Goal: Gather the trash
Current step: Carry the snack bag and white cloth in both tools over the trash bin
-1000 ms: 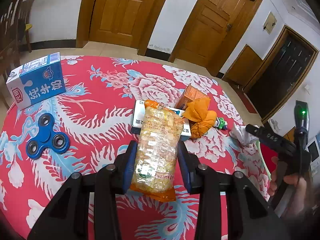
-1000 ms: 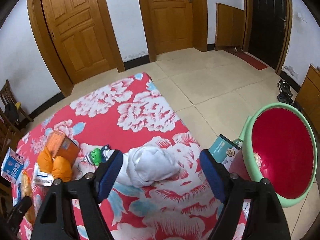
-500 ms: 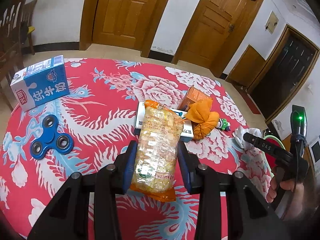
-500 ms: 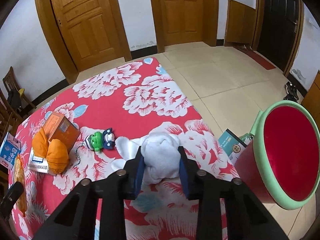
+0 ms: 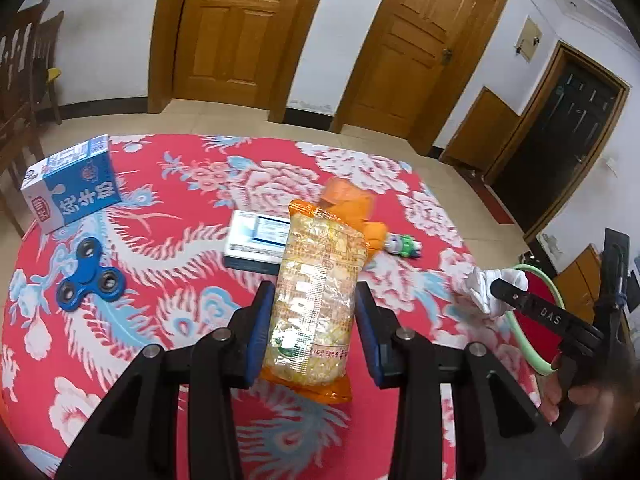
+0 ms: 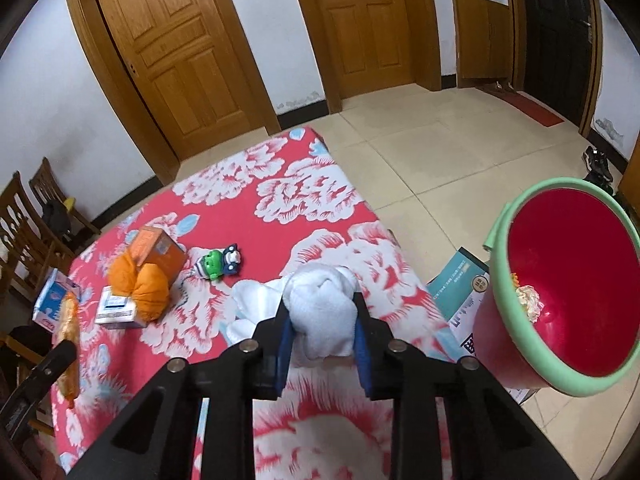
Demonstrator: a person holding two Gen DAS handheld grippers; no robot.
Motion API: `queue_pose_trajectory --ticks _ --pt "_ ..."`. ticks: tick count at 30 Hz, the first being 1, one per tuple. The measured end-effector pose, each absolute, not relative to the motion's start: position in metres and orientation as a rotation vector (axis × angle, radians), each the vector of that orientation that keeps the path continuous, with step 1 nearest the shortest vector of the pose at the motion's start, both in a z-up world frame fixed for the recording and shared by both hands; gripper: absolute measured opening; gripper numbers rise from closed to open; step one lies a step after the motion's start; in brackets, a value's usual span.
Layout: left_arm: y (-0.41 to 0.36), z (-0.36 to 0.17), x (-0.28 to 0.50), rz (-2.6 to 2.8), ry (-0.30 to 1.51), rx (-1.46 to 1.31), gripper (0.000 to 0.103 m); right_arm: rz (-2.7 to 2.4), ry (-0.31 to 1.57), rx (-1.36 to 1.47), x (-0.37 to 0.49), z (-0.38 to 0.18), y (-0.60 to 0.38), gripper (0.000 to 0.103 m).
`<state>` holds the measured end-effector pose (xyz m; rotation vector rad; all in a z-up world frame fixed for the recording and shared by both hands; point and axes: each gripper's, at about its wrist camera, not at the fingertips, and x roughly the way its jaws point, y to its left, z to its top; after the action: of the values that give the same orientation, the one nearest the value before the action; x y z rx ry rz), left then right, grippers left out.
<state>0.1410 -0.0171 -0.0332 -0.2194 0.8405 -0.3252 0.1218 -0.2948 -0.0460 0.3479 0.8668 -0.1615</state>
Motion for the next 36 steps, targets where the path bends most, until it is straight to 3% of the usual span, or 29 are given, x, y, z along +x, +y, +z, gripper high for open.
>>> queue_pose_trajectory --ticks 13,36 --pt "-0.055 -0.017 0.13 -0.447 0.881 -0.265 0.04 -0.15 0.766 0.423 0.069 -0.013 -0.324 0.029" --pt "-0.189 0.011 0.11 -0.635 0.876 -0.081 0.04 -0.319 0.609 0.516 -0.007 0.011 -0.442 0.029"
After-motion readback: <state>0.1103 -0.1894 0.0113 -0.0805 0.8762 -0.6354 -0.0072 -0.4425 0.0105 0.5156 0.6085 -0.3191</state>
